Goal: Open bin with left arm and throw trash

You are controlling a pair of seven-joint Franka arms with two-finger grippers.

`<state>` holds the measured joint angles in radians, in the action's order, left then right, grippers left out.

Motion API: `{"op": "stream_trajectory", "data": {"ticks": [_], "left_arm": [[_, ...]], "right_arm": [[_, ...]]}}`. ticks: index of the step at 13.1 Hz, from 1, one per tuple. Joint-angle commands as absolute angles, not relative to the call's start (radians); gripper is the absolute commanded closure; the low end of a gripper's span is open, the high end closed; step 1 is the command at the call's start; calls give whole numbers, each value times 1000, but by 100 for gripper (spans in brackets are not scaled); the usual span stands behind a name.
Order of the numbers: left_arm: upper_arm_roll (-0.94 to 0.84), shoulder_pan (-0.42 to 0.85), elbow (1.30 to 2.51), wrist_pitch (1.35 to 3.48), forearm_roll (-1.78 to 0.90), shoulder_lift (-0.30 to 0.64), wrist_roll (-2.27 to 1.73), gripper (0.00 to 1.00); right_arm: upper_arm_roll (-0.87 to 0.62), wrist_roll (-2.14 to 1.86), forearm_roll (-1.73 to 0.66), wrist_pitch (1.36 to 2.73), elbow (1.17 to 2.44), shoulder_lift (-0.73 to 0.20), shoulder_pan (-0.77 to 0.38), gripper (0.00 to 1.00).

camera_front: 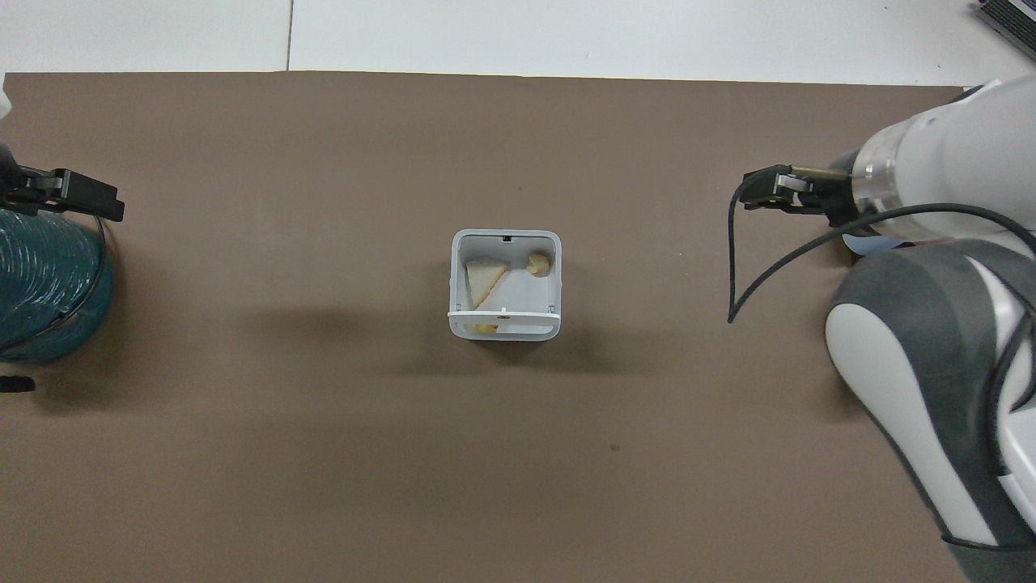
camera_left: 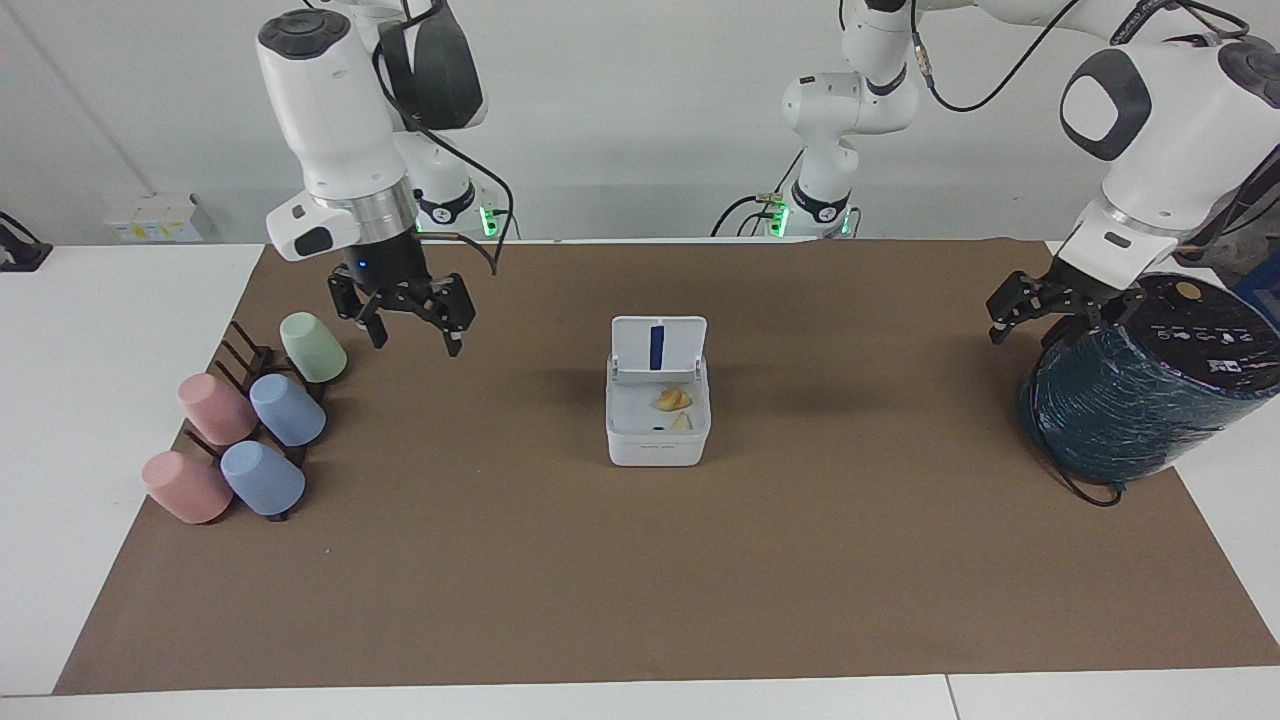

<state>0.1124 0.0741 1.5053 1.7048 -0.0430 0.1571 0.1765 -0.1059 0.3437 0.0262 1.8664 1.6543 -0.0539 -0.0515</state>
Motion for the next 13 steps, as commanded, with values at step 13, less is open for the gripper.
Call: {"op": "stream_trajectory", "data": {"ticks": [13], "left_arm": [[115, 64, 1554, 1727, -46, 120, 187, 0]], "right_arm": [[-118, 219, 26, 1634, 1689, 35, 34, 0]]}}
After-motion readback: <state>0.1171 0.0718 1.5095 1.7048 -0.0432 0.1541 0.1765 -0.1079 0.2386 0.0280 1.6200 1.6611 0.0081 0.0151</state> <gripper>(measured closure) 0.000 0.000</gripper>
